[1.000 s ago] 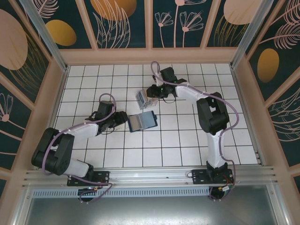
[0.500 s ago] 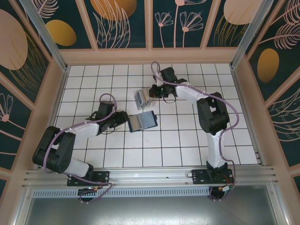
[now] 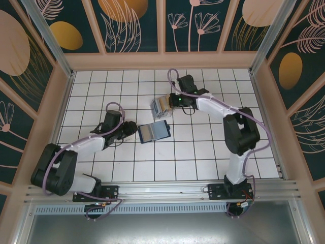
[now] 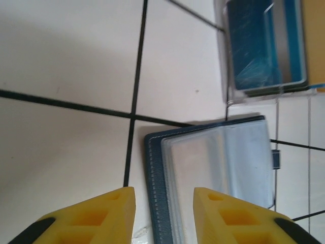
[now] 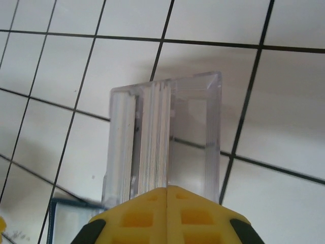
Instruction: Put the credit cards into the card holder
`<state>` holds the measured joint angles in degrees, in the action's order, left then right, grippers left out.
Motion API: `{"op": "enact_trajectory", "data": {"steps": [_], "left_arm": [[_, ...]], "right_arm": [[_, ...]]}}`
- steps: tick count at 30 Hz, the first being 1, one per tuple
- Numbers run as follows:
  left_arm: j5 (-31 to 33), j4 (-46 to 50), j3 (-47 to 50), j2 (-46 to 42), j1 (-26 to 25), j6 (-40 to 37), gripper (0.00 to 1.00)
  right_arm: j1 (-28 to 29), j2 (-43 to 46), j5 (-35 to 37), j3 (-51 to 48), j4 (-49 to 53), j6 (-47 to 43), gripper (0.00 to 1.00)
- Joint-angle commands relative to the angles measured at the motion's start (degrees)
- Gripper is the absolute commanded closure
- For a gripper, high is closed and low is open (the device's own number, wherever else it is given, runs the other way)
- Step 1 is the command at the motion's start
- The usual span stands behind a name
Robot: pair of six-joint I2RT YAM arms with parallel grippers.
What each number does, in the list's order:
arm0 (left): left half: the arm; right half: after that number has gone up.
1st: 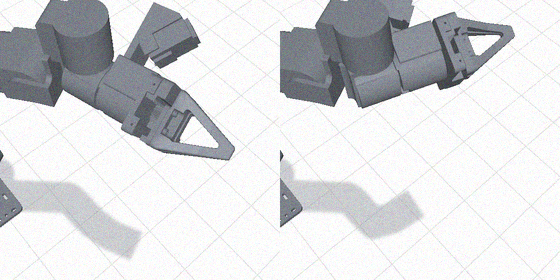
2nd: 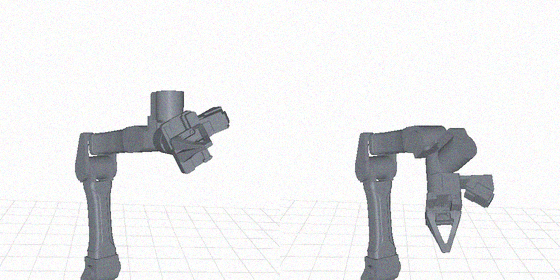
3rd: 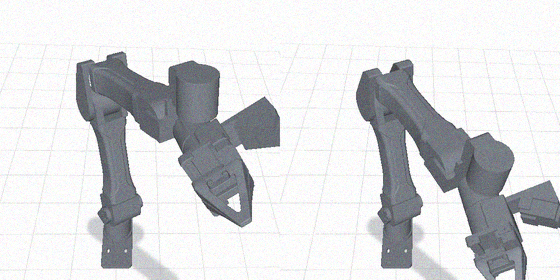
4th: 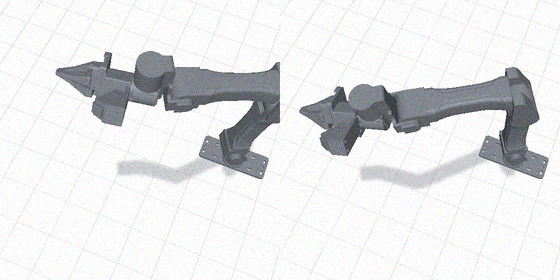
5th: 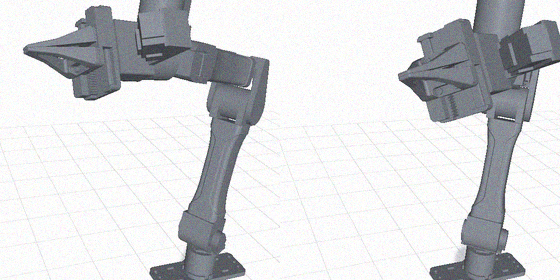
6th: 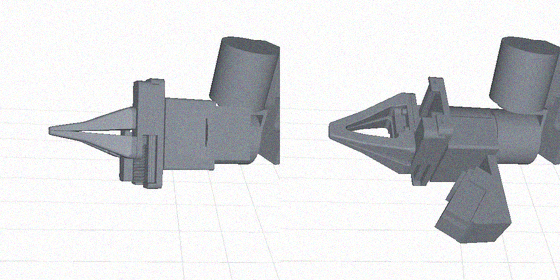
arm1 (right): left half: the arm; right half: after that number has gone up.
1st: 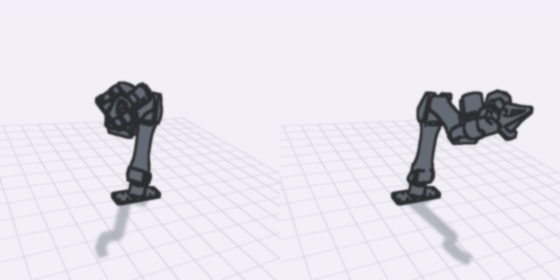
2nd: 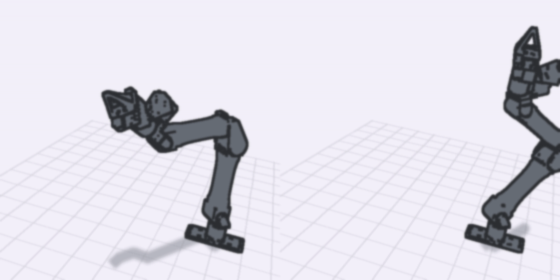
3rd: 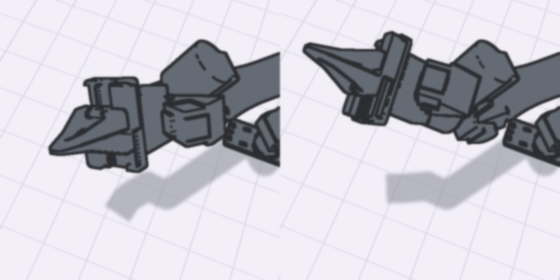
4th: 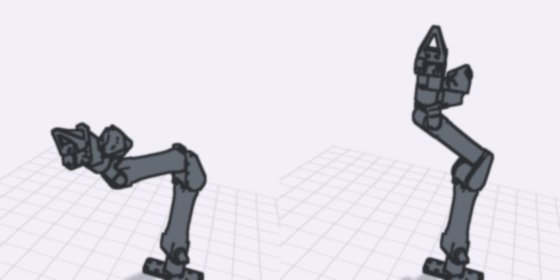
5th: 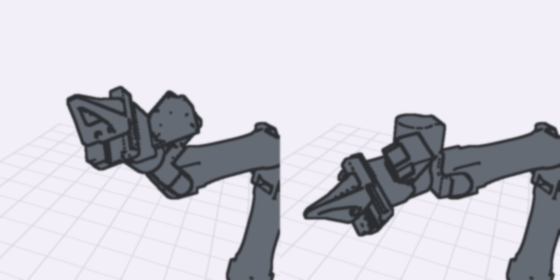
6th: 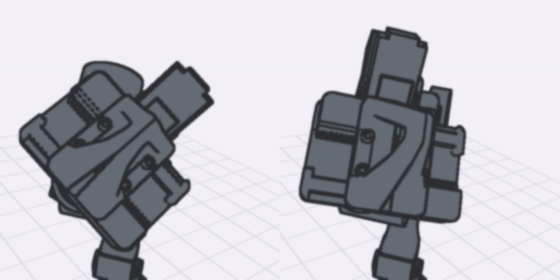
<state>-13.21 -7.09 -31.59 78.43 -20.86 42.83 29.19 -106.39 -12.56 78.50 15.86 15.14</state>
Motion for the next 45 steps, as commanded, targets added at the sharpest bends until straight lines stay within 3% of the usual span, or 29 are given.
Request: {"op": "enact_trajectory", "data": {"steps": [1,5,13,20,27,33,45], "left_arm": [[1.9,0.8,-0.5,-1.6,-0.8,-2.7,0.63],[0.0,0.9,-1.9,1.7,-1.6,-3.3,0.63],[-2.7,4.7,-4.2,7.8,-2.2,-5.7,0.58],[-4.4,4.9,-6.4,10.9,-2.2,-5.5,0.57],[-5.2,6.3,-7.2,12.7,-2.2,-6.7,0.57],[-5.7,6.0,-7.4,13.9,-2.2,-6.2,0.65],[-4.9,7.0,-8.4,16.6,-2.2,-6.3,0.72]], "right_arm": [[-0.1,6.7,0.6,-6.1,-3.8,0.3,1.0],[0.2,12.0,-2.7,-12.5,-6.2,1.9,1.0],[3.7,16.8,-17.0,-25.6,-14.4,10.2,1.0],[5.9,11.3,-26.0,-28.8,-24.6,17.3,1.0],[4.4,6.2,-29.4,-28.0,-24.5,15.3,1.0],[3.5,-0.1,-36.0,-27.8,-28.9,20.5,1.0],[3.4,-0.4,-30.4,-28.3,-27.0,23.2,1.0]]}}
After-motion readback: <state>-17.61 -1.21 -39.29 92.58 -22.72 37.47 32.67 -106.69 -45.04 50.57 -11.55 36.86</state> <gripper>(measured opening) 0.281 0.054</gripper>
